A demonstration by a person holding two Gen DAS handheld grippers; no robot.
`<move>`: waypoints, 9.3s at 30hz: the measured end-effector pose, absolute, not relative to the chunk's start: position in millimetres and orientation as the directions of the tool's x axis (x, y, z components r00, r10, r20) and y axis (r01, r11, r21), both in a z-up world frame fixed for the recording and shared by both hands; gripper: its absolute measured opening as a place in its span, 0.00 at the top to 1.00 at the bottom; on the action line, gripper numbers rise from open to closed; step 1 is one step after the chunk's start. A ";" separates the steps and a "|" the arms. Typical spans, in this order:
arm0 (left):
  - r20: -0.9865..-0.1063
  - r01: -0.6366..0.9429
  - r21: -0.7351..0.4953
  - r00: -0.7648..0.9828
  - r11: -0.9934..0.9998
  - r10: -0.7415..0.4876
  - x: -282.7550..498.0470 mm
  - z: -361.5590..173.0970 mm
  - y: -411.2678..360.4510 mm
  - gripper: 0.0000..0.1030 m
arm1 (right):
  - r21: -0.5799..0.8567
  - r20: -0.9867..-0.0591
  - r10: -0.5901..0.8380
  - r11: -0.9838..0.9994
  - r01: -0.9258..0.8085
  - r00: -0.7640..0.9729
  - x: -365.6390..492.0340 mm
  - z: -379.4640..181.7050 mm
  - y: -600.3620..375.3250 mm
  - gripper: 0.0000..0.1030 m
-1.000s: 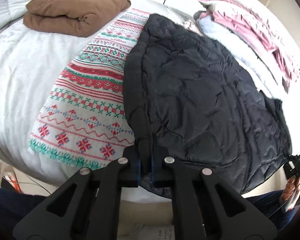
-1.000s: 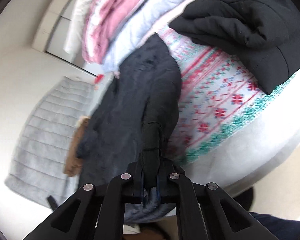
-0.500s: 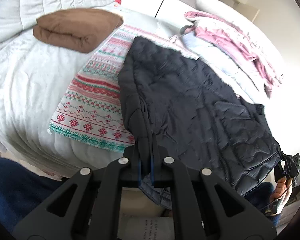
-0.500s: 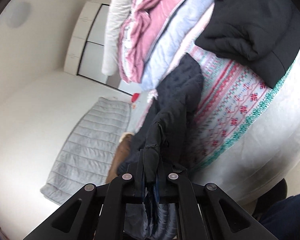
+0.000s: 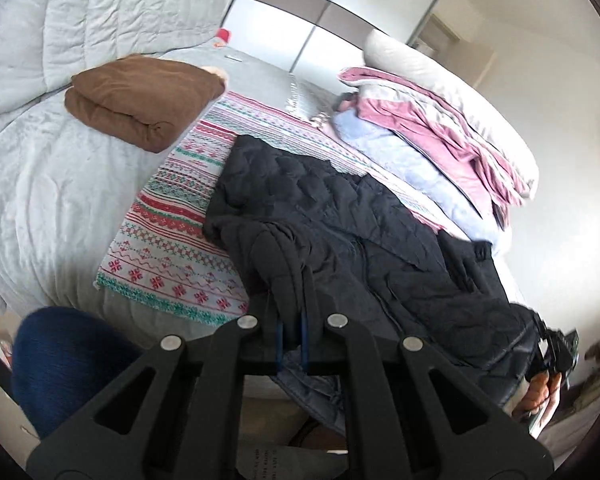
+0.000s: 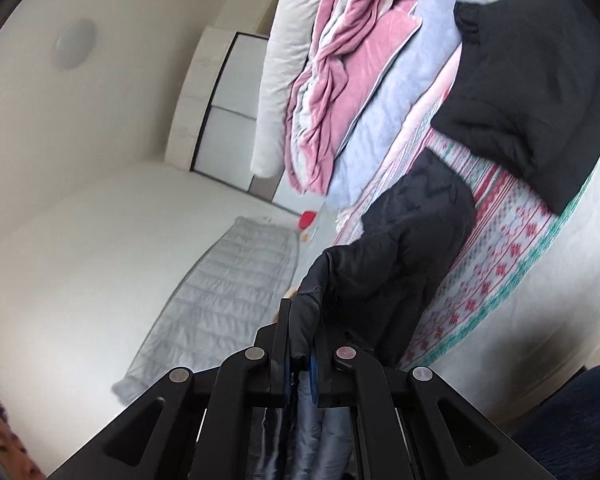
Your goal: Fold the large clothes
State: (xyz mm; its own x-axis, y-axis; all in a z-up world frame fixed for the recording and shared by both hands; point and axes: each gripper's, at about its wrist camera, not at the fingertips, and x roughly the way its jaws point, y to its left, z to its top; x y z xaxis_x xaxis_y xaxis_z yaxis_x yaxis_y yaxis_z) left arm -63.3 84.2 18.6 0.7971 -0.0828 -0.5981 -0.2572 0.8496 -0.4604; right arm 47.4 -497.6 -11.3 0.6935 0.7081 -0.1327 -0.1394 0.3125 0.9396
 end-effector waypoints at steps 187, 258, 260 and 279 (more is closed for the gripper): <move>-0.917 -0.241 -0.100 0.399 0.965 0.004 447.4 -121.2 -56.2 0.40 | 0.534 -0.827 0.499 0.842 0.081 0.260 353.0 -106.9 -351.1 0.25; -0.859 0.030 -0.005 0.512 1.000 -0.020 285.8 -109.9 -99.7 0.40 | 0.796 -0.602 0.594 0.505 0.334 0.534 301.5 -146.1 -393.9 0.23; -0.859 0.032 -0.004 0.512 0.999 -0.020 285.6 -110.0 -99.6 0.40 | 0.797 -0.599 0.588 0.508 0.327 0.544 300.0 -145.0 -395.3 0.29; -0.858 0.045 0.006 0.513 0.999 -0.018 284.6 -108.3 -102.6 0.40 | 0.750 -0.549 0.517 0.652 0.114 0.657 283.9 -84.4 -387.5 0.81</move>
